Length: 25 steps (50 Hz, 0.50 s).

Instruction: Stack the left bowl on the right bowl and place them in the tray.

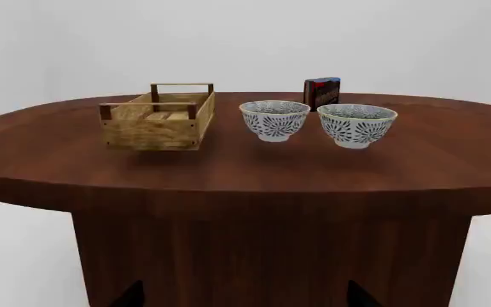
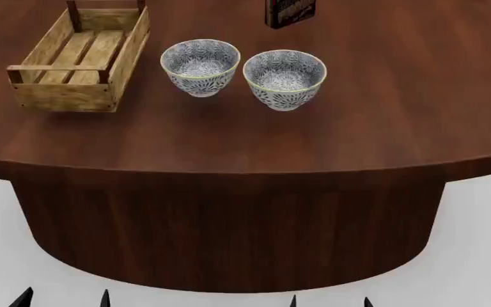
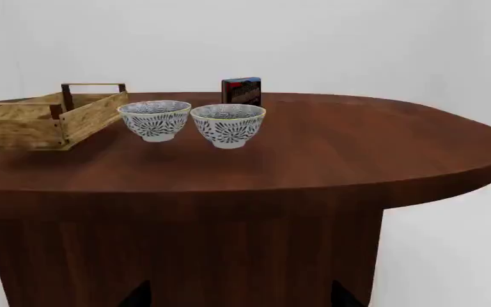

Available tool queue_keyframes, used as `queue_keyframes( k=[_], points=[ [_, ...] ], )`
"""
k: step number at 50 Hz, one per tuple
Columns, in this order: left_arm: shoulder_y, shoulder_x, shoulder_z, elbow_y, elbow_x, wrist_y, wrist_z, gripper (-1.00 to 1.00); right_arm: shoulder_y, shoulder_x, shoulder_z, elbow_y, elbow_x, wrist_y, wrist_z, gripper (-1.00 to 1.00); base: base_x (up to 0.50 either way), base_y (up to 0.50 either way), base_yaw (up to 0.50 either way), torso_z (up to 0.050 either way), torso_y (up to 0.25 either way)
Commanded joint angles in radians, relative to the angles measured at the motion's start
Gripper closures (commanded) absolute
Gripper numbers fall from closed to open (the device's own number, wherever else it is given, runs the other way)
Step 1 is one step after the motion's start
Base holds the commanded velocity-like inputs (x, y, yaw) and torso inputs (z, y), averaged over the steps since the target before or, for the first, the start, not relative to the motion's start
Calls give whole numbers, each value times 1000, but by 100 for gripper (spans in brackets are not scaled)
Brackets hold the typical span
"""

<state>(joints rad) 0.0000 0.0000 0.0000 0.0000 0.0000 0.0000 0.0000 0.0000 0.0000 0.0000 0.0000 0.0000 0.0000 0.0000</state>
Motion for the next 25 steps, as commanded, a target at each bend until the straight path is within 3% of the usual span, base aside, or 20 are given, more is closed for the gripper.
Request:
queue_keyframes(
  k=[1,5,6,10,21,25],
  points=[
    [-1,-11,13,-2,-11,2,-13,-100,3,14,-18,8,14,-5,18,-100,0,0,0,0,0],
    [1,-26,-2,30,-61,-13,-50,-100,-7,29,-31,-4,32,5,41,-100,0,0,0,0,0],
    [-4,-20,-33,63,-162,-83,-35,-100,-15,31,-30,-17,30,12,55,-100,0,0,0,0,0],
    [-7,-43,-66,160,-255,-196,-59,-100,-36,43,-15,-147,75,120,76,-100,0,0,0,0,0],
    [-21,-161,-29,446,-88,-378,-196,-100,-8,120,-6,-567,37,500,122,-100,0,0,0,0,0],
    [-28,-175,-50,506,-109,-434,-198,-100,15,141,16,-671,39,613,131,-100,0,0,0,0,0]
  ],
)
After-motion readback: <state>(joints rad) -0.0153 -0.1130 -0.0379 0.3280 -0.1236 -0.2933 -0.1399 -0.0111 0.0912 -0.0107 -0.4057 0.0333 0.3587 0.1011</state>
